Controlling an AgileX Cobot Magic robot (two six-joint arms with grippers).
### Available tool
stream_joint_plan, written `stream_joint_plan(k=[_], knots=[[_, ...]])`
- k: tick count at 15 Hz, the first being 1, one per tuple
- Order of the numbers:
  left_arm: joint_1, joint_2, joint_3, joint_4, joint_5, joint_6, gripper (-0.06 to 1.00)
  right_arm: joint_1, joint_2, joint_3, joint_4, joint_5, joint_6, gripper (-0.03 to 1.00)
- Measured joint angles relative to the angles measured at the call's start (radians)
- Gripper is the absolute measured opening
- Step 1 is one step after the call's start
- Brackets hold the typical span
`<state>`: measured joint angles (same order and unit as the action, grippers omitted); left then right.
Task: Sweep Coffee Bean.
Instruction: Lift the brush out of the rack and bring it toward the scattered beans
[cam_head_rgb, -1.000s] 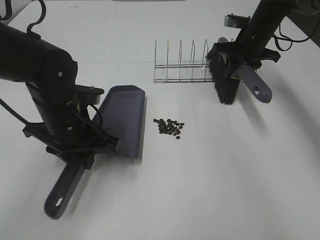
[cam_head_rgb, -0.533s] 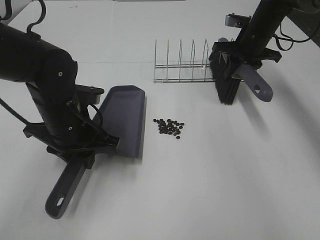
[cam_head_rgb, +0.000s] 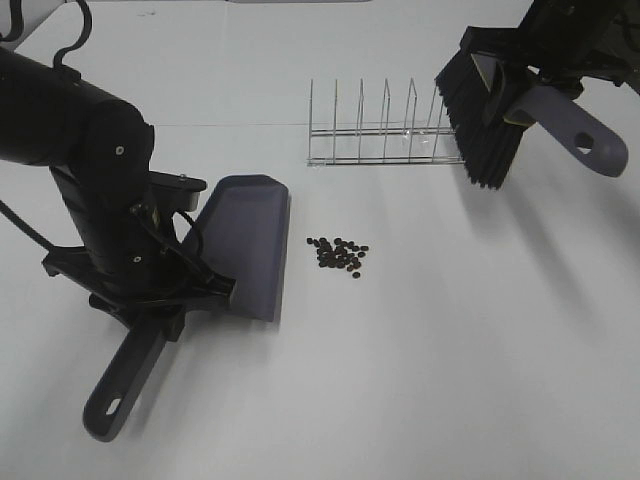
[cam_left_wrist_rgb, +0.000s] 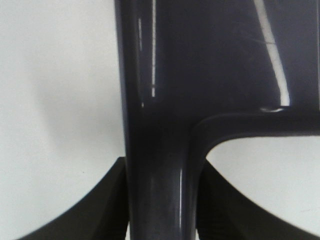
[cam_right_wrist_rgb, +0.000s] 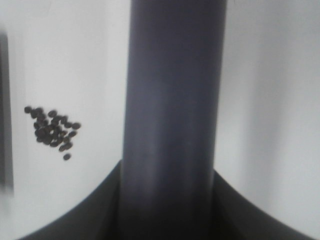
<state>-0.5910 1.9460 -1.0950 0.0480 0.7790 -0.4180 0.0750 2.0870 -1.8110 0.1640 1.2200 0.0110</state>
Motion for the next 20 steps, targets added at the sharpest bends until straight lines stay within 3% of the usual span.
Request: stream_joint_plan(k=[2,5,8,14,20], knots=[[0.000,-0.001,0.079,0.000,-0.036,-0.010,0.31,0.000,-0.165,0.188,0.000,0.006,-0.005,0.26],[0.000,0.000,0.092,-0.002,-0.087,-0.016,0.31,0.003,-0.251,0.274,-0.037,0.017,0.016,0.26],[0.000,0.029,0.090,-0.002,-0.110,-0.015,0.31,0.068,-0.292,0.285,-0.201,0.015,0.088,0.26],[0.000,0.076,0.013,-0.001,-0.064,0.003,0.31,0.303,-0.237,0.292,-0.463,0.015,0.211,0.26],[-0.001,0.079,0.009,0.034,-0.050,0.017,0.31,0.332,-0.103,0.330,-0.513,0.012,0.304,0.26]])
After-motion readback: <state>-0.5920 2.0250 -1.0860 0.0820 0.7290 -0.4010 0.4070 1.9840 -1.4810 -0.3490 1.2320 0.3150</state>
